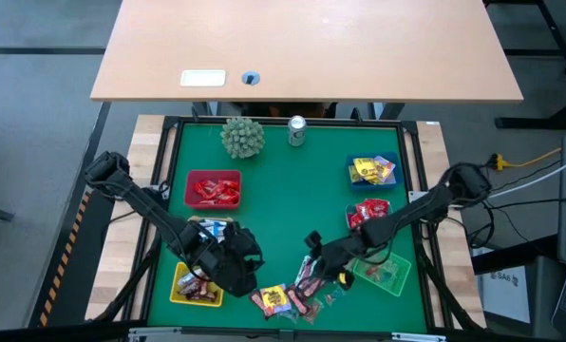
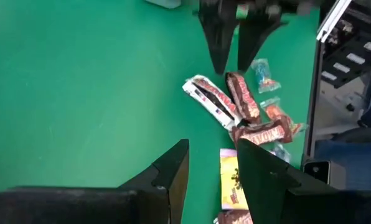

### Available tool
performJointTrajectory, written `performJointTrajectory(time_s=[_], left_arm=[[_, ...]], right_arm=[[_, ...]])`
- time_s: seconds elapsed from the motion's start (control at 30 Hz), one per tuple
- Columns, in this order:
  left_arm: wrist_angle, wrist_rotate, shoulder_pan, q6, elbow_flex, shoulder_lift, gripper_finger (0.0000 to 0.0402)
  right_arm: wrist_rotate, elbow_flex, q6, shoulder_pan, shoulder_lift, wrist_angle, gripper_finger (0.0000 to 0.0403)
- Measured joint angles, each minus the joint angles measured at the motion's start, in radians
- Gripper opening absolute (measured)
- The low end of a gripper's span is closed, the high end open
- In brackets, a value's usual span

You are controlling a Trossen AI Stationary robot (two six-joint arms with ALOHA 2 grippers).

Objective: Sort candy
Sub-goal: Put the white-red chocolate bar into the yellow bin

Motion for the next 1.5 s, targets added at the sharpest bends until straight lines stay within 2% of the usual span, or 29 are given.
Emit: performJointTrajectory(time_s=[0.17,0.43,0.87,1.23,1.5], left_arm=[[0.008,-0.030,0.000,0.000,0.000,0.000,0.0122],[0.009,-0.035,0.001,0.007,0.000,0.000,0.0121],[0.009,-0.035,0.001,0.008,0.000,0.000,0.0121],[0.009,-0.035,0.002,0.008,0.000,0.000,0.0121],[0.009,-0.035,0.001,0.008,0.000,0.000,0.0121]], right_arm=[[0.014,0.000,-0.071,-0.001,0.070,0.015,0.0184],[0.120,0.000,-0.086,-0.003,0.144,0.016,0.0184],[0.114,0.002,-0.085,-0.009,0.170,0.015,0.0182],[0.115,0.002,-0.075,-0.009,0.172,0.013,0.0102],[0.128,0.009,-0.073,-0.007,0.172,0.007,0.0091]])
